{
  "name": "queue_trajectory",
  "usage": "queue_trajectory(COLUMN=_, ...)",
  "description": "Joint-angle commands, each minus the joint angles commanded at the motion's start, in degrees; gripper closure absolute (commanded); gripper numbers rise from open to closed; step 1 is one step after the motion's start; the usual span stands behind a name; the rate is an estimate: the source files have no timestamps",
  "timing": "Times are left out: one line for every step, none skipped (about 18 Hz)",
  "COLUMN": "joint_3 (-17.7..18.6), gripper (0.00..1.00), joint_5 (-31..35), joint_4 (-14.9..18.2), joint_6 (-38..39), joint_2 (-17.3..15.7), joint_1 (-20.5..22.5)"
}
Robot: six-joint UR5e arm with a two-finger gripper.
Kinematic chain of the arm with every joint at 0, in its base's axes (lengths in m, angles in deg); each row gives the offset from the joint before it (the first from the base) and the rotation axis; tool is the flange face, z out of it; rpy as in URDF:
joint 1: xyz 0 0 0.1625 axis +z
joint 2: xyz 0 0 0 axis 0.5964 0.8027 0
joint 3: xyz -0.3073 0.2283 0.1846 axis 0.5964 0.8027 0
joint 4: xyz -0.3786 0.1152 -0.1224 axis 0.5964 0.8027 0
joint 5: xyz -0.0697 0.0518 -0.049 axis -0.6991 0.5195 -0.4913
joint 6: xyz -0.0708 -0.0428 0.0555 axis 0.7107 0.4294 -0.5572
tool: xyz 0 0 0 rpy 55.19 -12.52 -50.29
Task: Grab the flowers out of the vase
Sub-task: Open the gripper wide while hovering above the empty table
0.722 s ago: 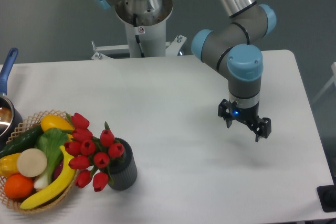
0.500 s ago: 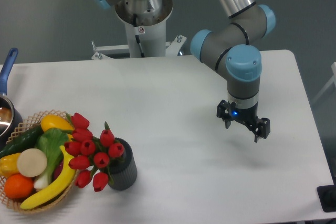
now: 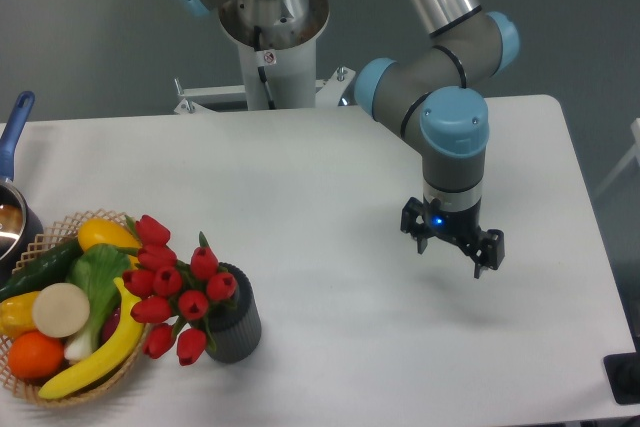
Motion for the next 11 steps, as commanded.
queue_trajectory(joint_3=0.00, gripper=0.00, joint_5=-1.15, joint_4=-0.26, joint_6=0.00, joint_2=0.00, joint_1=0.00)
queue_trajectory(joint_3=0.00, gripper=0.00, joint_5=-2.20, joint_4=-0.79, joint_6=0.09, joint_2=0.00, joint_1=0.00)
queue_trajectory(joint_3=0.00, gripper=0.00, joint_5=-3.78, joint_4=-1.40, joint_6=0.09, joint_2=0.00, joint_1=0.09)
queue_trajectory(joint_3=0.00, gripper=0.00, joint_5=-6.58, joint_4=-1.67, joint_6=0.00, joint_2=0.00, joint_1=0.26)
queue_trajectory(joint_3=-0.09, gripper=0.00, joint_5=-10.18, joint_4=-1.67, joint_6=0.00, joint_2=-0.09, joint_1=0.61)
queue_trajectory(joint_3=0.00, gripper=0.00, joint_5=-13.26, joint_4=-1.67, joint_6=0.17, joint_2=-0.26, joint_1=0.79)
queue_trajectory(joint_3=0.09, gripper=0.00, joint_5=-15.20, joint_4=-1.67, joint_6=0.18, joint_2=-0.26, joint_1=0.97)
queue_trajectory(joint_3=0.09, gripper=0.00, joint_5=-16.79, joint_4=-1.67, joint_6=0.26, joint_2=-0.26, joint_1=1.06)
queue_trajectory(joint_3=0.09, gripper=0.00, joint_5=-18.54, joint_4=-1.67, joint_6=0.26, joint_2=-0.26, joint_1=1.06)
queue_trajectory(joint_3=0.17, gripper=0.00, joint_5=-21.00, joint_4=-1.67, joint_6=0.26, joint_2=-0.35, joint_1=1.14)
queue_trajectory(joint_3=0.18, gripper=0.00, joint_5=-24.24, joint_4=-1.67, joint_6=0.26, joint_2=-0.18, joint_1=1.23)
